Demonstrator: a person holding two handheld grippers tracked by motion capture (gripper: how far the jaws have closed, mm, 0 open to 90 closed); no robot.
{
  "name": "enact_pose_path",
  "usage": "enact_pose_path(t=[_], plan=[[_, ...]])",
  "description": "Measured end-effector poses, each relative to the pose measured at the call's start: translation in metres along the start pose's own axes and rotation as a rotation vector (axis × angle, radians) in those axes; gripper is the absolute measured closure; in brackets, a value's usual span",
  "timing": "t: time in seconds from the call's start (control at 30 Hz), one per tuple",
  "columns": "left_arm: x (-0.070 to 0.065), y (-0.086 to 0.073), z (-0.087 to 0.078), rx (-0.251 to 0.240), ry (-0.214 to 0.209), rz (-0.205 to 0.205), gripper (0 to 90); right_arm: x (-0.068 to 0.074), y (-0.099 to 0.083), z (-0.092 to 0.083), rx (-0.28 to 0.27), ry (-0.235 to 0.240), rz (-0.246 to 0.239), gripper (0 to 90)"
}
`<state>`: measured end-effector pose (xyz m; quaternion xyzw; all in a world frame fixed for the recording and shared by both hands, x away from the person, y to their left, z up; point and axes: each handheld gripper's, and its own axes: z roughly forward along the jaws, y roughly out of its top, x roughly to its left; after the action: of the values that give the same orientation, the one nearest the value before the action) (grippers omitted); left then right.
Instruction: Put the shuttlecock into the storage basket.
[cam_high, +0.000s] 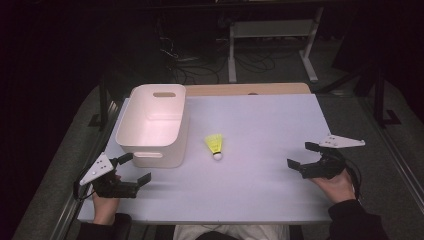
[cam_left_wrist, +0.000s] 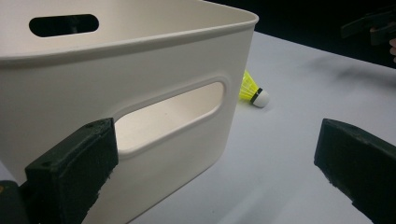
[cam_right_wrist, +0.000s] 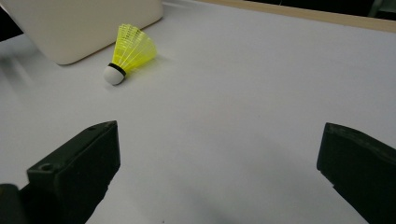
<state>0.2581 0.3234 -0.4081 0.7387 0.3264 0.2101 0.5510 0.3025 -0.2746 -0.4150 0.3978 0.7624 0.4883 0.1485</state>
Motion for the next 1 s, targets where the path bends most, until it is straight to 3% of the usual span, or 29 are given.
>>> enact_pose_path(t=[1.0], plan=[[-0.0012,-0.0008,-0.0006,0.006,-0.001,0.005,0.0,0.0053,0.0048,0.0025,0.017,0.013,-0.015,0.0]])
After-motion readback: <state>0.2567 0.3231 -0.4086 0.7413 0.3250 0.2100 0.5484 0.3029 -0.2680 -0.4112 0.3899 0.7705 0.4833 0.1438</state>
